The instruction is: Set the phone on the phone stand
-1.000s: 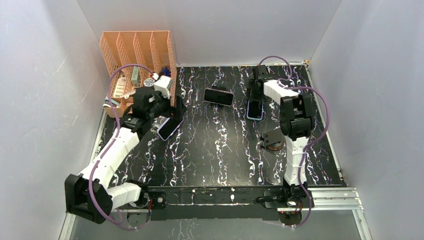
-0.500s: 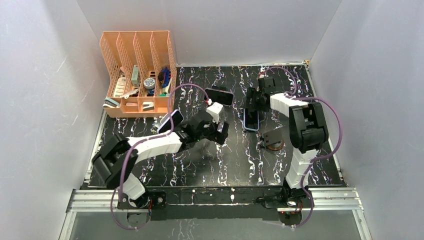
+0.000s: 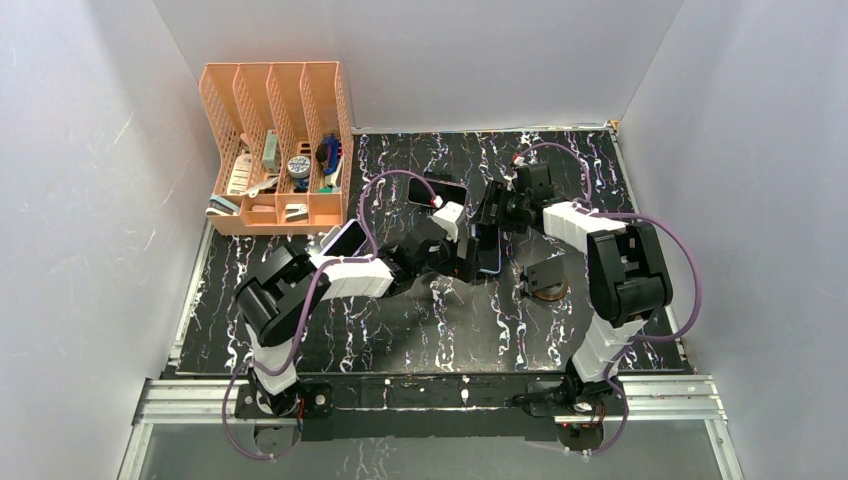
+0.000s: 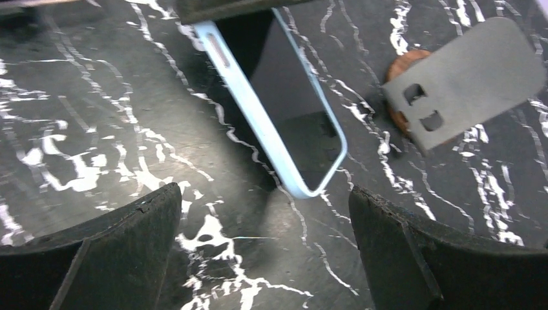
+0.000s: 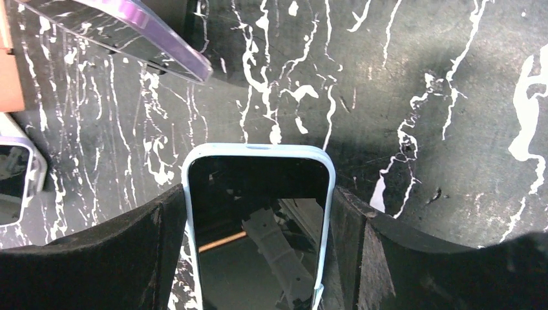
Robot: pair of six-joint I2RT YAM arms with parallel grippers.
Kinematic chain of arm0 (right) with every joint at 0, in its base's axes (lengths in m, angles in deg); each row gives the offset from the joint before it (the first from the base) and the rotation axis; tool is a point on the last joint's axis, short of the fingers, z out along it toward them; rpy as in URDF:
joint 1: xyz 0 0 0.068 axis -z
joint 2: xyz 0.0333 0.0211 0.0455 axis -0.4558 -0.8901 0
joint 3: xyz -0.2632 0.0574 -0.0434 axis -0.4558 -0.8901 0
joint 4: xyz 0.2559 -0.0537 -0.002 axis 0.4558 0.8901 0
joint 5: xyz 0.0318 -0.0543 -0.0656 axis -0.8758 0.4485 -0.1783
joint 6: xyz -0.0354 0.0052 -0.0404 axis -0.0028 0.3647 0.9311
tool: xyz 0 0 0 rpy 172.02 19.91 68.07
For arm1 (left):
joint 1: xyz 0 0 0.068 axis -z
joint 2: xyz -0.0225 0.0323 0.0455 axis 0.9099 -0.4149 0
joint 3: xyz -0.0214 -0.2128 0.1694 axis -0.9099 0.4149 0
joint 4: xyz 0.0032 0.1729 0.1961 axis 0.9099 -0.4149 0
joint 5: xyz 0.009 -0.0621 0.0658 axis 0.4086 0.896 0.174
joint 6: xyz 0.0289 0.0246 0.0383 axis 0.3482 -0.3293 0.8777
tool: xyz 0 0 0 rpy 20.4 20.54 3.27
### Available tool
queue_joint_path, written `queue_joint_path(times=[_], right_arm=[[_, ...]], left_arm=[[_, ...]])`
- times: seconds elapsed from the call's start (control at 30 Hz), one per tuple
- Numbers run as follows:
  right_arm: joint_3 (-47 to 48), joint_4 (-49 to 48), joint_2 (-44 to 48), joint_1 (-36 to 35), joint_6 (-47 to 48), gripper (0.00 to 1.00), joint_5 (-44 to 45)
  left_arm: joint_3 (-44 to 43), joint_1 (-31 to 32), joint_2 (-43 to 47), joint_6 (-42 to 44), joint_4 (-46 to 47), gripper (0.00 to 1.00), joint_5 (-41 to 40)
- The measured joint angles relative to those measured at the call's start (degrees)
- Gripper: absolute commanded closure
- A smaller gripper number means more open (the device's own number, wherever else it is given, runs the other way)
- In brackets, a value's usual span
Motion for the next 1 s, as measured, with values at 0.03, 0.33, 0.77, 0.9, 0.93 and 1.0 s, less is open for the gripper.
queue_joint_path(times=[0.03,0.33,0.77,0.9,0.93,1.0], right_arm=[[-0.20,-0.55,0.33,0.00,-0.02,0.75,-0.31],[-2.12,-3.45,0.94,0.00,-0.07,0.75,-2.27],[-7.67,-8.87,4.87,-0.02,-1.40,0.73,-6.93],[-8.09,-10.82,5.84,0.04,-1.36,0.71,-8.85],[-8.22,-11.06,6.27,0.39,-1.25,0.70,-9.33],[-8.61,-12.09,6.73,0.74,-1.18,0.67,-9.70]], left_arm=[[0.00,0.02,-0.52,-0.72,0.94,0.02,1.25],[0.00,0.11,-5.42,-6.25,6.36,0.10,8.33],[0.00,-0.02,-7.98,-8.07,10.69,0.64,11.26],[0.07,-0.33,-8.04,-9.38,11.10,0.86,11.50],[0.09,-0.92,-8.52,-10.10,10.91,0.86,11.39],[0.17,-2.14,-9.27,-11.39,12.66,0.95,13.07]])
